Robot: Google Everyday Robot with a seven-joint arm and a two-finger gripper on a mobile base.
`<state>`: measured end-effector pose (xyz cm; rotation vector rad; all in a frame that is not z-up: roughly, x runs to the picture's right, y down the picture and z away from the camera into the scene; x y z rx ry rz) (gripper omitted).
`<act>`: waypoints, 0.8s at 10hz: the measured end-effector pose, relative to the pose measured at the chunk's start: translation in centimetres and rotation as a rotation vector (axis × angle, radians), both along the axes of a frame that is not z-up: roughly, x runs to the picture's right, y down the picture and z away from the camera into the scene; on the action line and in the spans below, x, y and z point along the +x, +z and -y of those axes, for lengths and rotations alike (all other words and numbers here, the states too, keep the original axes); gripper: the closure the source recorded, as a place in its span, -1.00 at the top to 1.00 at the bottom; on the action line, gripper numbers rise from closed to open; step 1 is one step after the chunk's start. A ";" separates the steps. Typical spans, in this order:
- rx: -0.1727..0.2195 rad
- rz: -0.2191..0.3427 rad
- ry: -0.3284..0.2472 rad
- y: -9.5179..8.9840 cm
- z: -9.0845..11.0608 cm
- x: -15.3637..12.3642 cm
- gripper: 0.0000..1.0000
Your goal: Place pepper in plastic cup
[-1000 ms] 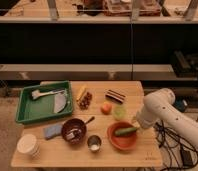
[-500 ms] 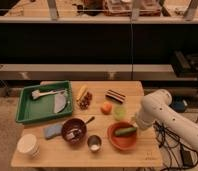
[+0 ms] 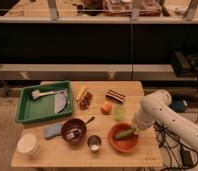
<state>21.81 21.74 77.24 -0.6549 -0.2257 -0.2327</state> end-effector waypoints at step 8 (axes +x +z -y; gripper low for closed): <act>0.107 0.014 0.005 -4.1 5.7 0.2 -0.73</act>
